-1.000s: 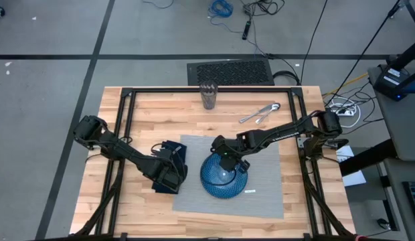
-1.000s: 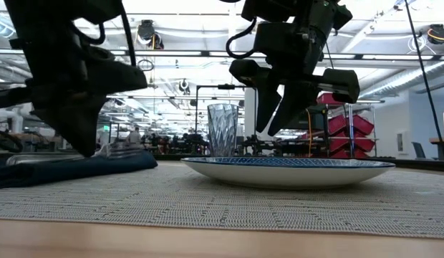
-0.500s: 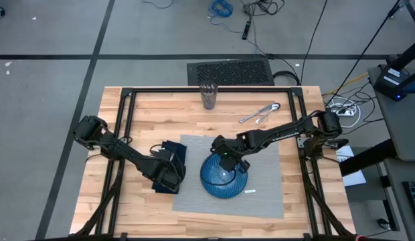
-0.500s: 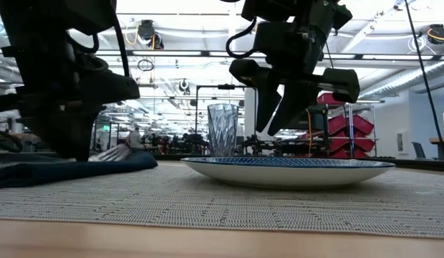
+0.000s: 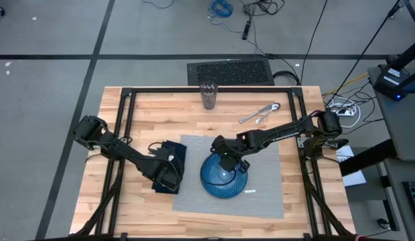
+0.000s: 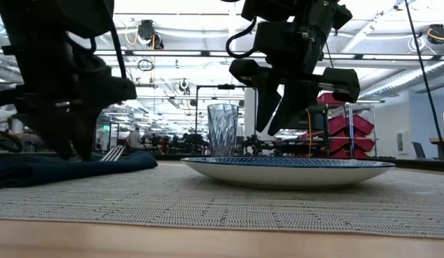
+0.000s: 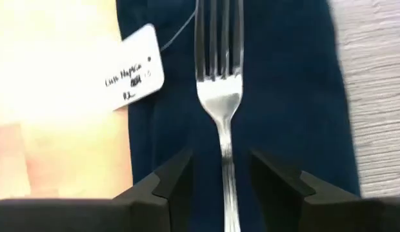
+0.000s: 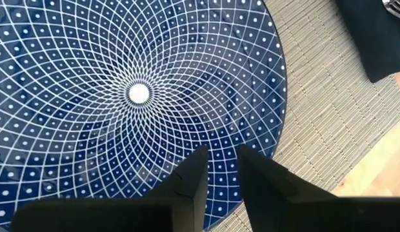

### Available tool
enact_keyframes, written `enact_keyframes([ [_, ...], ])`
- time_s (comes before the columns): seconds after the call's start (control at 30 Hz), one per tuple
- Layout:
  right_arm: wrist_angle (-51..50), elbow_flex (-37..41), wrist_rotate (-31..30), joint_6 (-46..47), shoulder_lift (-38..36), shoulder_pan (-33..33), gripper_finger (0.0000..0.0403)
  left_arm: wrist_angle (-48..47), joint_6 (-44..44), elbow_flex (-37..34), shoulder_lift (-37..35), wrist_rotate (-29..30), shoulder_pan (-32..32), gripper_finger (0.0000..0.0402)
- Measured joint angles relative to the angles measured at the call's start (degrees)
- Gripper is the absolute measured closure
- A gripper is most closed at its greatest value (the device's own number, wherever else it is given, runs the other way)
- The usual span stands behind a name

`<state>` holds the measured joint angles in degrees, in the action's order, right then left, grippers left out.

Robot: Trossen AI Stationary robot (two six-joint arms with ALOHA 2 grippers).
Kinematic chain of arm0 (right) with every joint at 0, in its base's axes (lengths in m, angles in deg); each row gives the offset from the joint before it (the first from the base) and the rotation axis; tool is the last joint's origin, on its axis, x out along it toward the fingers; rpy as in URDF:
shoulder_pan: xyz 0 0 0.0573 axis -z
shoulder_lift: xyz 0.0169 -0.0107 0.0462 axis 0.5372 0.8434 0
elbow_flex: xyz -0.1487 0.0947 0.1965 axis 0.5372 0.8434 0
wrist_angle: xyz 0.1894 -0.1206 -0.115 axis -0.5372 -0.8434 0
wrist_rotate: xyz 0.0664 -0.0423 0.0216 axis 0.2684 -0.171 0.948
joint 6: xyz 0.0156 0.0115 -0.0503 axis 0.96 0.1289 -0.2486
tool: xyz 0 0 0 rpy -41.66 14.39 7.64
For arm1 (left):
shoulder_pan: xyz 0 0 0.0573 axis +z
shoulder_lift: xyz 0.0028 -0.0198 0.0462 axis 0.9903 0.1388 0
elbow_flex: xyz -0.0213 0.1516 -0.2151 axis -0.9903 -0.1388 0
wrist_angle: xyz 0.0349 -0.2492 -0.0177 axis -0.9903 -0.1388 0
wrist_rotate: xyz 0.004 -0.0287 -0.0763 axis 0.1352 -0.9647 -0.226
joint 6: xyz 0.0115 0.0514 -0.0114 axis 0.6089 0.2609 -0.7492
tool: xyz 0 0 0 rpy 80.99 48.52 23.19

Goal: Set table place
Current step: Adjust the gray placemat

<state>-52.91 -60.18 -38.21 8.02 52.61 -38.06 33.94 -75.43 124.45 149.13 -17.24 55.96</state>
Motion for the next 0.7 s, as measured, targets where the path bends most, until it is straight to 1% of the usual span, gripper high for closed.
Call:
enact_keyframes([
  [0.17,0.24,0.0,0.21,0.79,0.0,0.0,0.0335,-3.89,3.36,3.37,0.01,4.57,0.0,0.0271],
  [0.23,0.21,0.0,1.25,1.32,0.0,0.0,0.0335,-5.38,5.81,4.86,0.0,6.73,0.0,0.0271],
  [0.4,0.21,0.0,1.52,3.4,0.0,0.0,0.0335,-3.83,16.85,8.5,0.0,14.61,0.21,0.0271],
  [0.47,0.19,0.0,1.36,4.87,0.0,0.0,0.0335,-1.72,22.01,9.03,0.0,17.61,0.51,0.0271],
  [0.53,-0.19,0.0,1.34,6.53,0.0,0.0,0.0335,0.76,27.64,9.11,0.0,18.75,1.34,0.0271],
  [0.7,-2.98,0.0,1.28,11.57,0.0,0.0,0.0335,3.7,41.2,9.11,0.0,17.84,4.3,0.0271],
])
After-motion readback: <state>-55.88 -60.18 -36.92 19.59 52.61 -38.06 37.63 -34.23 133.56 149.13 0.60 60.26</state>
